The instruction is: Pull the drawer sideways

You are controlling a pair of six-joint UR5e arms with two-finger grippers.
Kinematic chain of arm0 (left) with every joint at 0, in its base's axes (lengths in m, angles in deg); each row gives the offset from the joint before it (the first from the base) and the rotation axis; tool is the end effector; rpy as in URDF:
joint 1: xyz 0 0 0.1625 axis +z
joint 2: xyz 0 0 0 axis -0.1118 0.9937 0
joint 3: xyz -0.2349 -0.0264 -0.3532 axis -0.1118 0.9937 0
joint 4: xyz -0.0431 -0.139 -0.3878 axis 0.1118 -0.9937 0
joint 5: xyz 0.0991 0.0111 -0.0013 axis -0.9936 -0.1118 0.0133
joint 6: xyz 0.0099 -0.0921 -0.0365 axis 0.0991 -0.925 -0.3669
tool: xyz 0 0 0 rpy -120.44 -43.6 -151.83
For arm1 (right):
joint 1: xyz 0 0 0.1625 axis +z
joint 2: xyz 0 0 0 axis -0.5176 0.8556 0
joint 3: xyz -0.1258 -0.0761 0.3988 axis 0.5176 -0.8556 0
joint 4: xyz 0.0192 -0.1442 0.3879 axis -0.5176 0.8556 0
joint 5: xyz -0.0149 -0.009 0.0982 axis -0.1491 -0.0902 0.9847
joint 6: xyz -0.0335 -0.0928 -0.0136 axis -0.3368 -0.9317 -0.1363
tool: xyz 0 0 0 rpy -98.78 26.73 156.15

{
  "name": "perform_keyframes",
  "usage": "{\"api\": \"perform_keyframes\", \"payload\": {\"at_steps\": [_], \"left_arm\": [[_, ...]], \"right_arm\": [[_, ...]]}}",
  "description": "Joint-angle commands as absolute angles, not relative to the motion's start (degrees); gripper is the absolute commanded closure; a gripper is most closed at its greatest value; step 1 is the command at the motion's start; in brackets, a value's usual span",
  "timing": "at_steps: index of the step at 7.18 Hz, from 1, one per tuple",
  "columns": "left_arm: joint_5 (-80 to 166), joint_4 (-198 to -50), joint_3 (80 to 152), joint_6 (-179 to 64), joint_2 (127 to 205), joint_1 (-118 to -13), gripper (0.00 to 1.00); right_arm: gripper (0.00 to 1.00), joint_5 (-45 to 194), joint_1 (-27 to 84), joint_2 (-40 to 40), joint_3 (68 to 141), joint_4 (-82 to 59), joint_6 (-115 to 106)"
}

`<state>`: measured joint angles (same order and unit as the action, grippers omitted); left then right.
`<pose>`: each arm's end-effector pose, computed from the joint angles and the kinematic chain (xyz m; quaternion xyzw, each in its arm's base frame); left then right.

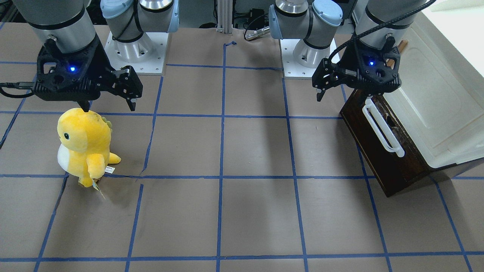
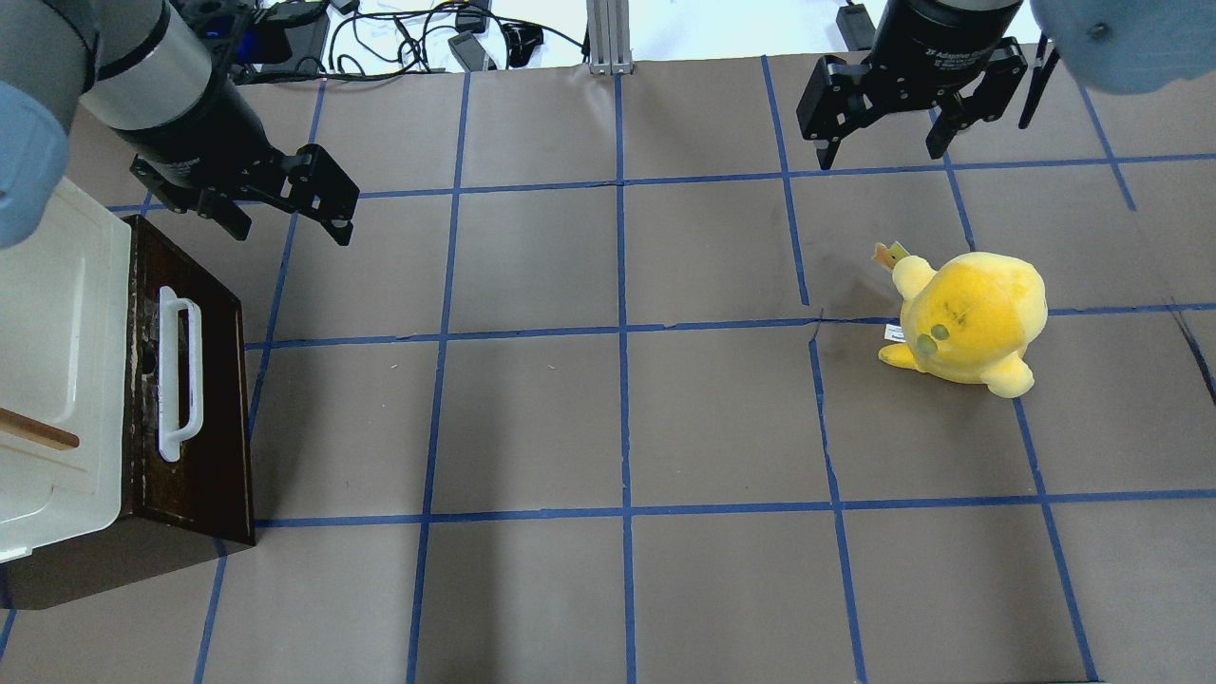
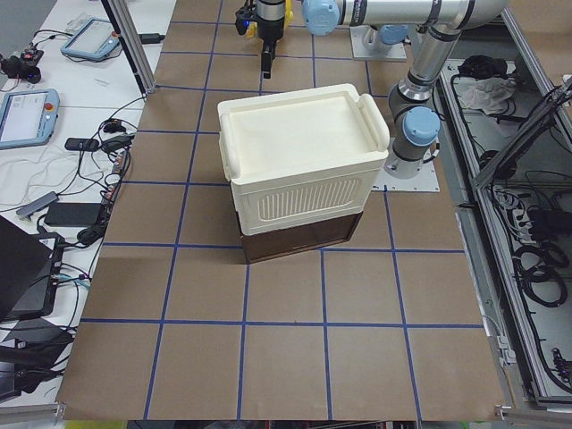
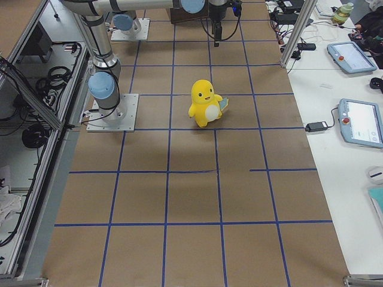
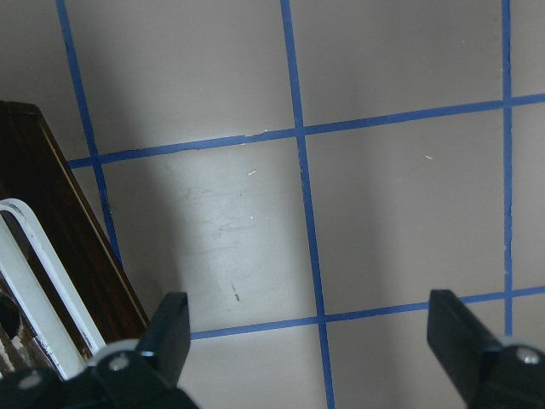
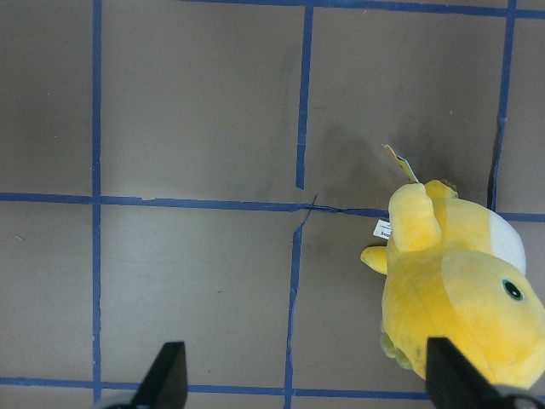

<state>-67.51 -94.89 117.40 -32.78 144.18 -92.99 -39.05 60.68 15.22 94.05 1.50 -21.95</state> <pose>-0.1060 -0.4888 0.4917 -0.0592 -0.9979 0.0249 0.0055 0.1496 -0.5286 0.5090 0.0268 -0.9994 0.0230 0.0045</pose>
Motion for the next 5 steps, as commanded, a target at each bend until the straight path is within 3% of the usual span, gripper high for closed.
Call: {"api": "perform_keyframes", "payload": {"at_steps": [1, 5], "left_arm": [[-67.42, -94.81, 117.08, -32.52, 144.27, -92.82, 0.00], [-67.24, -94.90, 117.25, -31.99, 144.62, -92.37, 0.00]], "right_arm": [[0.00, -39.05, 60.68, 15.22, 94.04, 1.50, -21.95], [0.00, -39.14, 60.68, 15.22, 94.04, 1.50, -21.95]]}}
